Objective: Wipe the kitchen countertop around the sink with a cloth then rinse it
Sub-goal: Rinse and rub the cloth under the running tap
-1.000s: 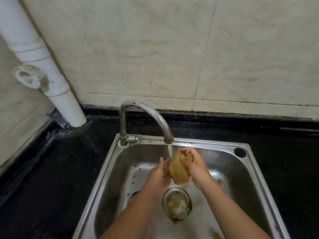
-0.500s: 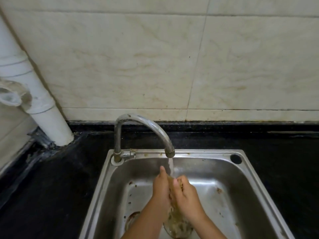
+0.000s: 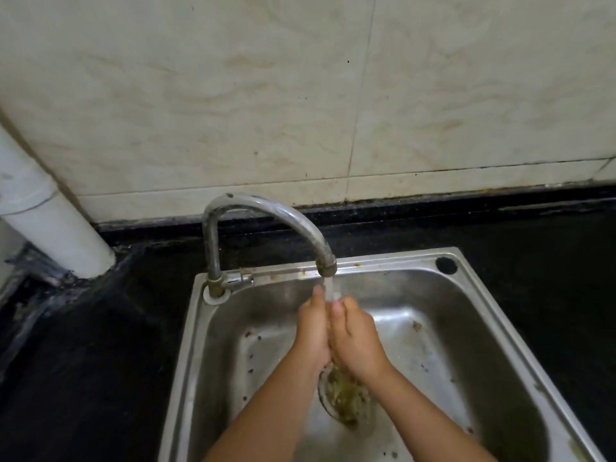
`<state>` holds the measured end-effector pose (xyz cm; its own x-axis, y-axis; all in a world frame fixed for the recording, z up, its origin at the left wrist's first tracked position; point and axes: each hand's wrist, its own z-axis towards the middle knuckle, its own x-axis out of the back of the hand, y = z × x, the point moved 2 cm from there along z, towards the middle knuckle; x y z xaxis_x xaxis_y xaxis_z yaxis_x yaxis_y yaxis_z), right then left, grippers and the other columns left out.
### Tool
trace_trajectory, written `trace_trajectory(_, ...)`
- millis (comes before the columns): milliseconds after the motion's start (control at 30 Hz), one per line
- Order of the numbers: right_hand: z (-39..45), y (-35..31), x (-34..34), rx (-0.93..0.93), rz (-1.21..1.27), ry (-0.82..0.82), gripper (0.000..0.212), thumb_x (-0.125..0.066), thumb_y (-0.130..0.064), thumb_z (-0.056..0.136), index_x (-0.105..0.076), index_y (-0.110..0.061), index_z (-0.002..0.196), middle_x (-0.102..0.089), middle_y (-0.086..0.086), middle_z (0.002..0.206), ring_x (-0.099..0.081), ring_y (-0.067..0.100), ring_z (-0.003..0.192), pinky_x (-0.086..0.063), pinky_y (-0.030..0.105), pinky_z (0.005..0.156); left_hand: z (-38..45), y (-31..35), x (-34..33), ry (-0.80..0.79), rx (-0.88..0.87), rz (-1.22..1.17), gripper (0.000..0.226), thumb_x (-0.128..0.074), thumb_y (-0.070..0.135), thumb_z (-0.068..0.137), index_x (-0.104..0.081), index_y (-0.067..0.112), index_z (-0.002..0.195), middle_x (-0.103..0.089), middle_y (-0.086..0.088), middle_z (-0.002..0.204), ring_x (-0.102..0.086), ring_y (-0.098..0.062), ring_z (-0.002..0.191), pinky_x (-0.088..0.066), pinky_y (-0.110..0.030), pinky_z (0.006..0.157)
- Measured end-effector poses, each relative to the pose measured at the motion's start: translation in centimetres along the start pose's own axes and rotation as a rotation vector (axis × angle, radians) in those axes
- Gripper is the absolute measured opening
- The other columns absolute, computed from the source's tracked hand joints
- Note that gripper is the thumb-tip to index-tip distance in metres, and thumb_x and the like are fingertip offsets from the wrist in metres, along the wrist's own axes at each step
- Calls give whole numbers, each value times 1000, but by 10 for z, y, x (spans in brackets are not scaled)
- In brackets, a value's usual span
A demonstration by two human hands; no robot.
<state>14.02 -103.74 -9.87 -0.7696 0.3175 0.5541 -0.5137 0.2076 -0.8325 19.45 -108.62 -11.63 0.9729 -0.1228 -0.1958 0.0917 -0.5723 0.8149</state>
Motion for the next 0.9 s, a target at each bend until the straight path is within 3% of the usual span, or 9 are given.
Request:
trace_trajectory(100, 20, 18, 8, -158, -91, 20, 34, -30, -19, 100, -34, -22, 67, -46, -4, 69, -44, 16, 69, -31, 17, 52, -6, -10, -9, -39, -3, 98, 38, -36, 29, 99, -59, 12, 73, -65, -6, 67, -61, -25, 73, -50, -36, 75)
trace_trajectory(167, 20, 26, 6, -222, -94, 16, 27, -30, -19, 100, -40, -14, 76, -48, 2, 78, -45, 17, 74, -24, 22, 54, -2, -17, -4, -27, -35, 194, 33, -37, 27, 98, -60, 12, 79, -63, -13, 83, -60, -28, 85, -48, -38, 83)
trace_trajectory(233, 8, 23, -1, -184, -30, -18, 22, -29, -20, 100, -41, -13, 82, -48, -2, 74, -47, 13, 68, -27, 19, 55, 6, -18, 4, -10, -51, 228, 35, -37, 27, 98, -57, 14, 72, -58, -12, 76, -57, -26, 80, -44, -35, 78)
trace_trajectory(367, -1, 6, -6, -86, 49, -20, 28, -29, -20, 100, -35, -23, 73, -43, -10, 66, -45, 3, 61, -37, 6, 52, 11, -8, 5, 16, -35, 149, 41, -34, 25, 100, -51, 12, 64, -52, -6, 62, -53, -21, 63, -43, -31, 68)
trace_trajectory(500, 20, 23, 2, -163, 9, 78, 33, -31, -19, 100, -32, -23, 67, -41, -6, 64, -46, 19, 71, -29, 22, 51, -1, -5, -2, -46, 2, 127, 35, -38, 29, 99, -57, 14, 73, -61, -6, 73, -58, -20, 70, -46, -32, 72)
trace_trajectory(633, 16, 20, -7, -204, 188, 96, 22, -32, -21, 99, -42, -12, 82, -43, -5, 68, -45, 14, 69, -34, 16, 58, 8, 4, 35, 105, -12, 274, 23, -39, 28, 98, -50, 9, 104, -55, -13, 102, -51, -21, 89, -39, -30, 77)
trace_trajectory(733, 17, 17, -8, -229, 280, 118, 24, -31, -22, 100, -42, -11, 82, -43, -2, 70, -45, 12, 68, -37, 23, 61, 10, 25, 64, 338, -143, 344, 30, -46, 22, 95, -41, 7, 121, -52, -10, 104, -50, -21, 92, -40, -32, 80)
trace_trajectory(833, 20, 15, -6, -236, 299, 127, 24, -30, -23, 100, -42, -10, 83, -44, -1, 71, -45, 14, 71, -37, 23, 62, 15, 42, 78, 447, -290, 423, 28, -51, 15, 92, -44, 9, 119, -61, -14, 106, -59, -29, 97, -47, -43, 91)
trace_trajectory(900, 21, 13, -7, -236, 321, 127, 26, -31, -23, 100, -40, -14, 77, -43, -2, 70, -43, 12, 68, -36, 20, 60, 17, 46, 79, 448, -351, 508, 13, -50, 13, 93, -52, 11, 105, -63, -17, 103, -61, -30, 95, -48, -41, 89)
